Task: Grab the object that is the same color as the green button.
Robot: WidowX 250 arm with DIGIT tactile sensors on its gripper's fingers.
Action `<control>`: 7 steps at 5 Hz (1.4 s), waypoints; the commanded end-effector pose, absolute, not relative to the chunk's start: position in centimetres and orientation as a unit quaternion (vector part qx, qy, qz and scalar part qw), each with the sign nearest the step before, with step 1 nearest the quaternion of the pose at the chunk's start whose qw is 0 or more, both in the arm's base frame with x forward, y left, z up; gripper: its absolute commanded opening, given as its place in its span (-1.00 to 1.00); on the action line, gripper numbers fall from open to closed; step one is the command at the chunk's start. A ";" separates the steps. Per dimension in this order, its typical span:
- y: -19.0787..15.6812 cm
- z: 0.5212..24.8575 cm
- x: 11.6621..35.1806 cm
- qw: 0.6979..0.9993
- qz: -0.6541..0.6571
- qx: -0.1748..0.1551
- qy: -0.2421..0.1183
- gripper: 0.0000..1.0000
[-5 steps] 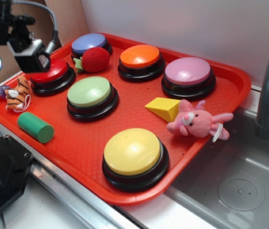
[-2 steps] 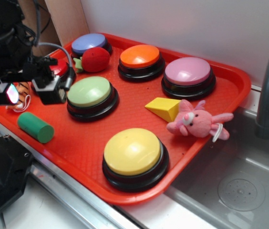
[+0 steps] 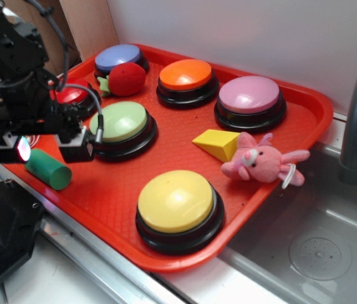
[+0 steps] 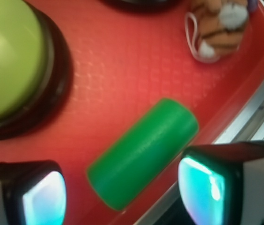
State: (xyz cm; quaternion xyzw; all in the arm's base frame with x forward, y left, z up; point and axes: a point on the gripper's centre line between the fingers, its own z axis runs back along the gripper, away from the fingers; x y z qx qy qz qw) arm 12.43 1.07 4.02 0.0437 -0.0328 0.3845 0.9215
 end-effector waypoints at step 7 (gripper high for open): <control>2.8 2.6 13.3 0.935 0.346 -0.010 -0.075 -1.00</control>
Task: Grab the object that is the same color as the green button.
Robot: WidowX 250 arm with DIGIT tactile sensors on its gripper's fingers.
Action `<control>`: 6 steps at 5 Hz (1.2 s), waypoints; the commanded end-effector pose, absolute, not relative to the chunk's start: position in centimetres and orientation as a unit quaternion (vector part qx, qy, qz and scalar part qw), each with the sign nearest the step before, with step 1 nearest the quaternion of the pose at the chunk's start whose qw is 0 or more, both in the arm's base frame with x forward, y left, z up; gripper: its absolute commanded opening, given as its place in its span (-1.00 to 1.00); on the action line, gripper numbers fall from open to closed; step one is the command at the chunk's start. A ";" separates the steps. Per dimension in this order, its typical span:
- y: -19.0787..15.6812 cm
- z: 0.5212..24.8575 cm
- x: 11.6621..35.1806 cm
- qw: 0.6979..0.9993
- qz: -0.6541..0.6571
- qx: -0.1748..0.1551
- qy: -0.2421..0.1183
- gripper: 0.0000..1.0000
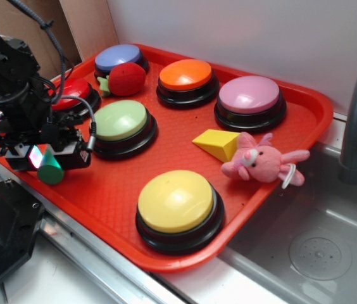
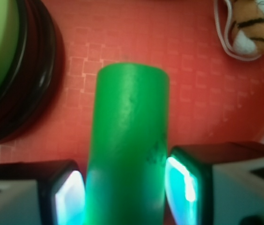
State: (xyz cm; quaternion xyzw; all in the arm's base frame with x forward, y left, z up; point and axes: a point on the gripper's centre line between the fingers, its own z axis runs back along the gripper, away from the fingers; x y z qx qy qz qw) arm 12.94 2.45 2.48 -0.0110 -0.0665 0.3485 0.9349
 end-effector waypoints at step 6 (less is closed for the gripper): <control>0.2 17.9 18.8 0.976 0.195 -0.006 -0.095 -1.00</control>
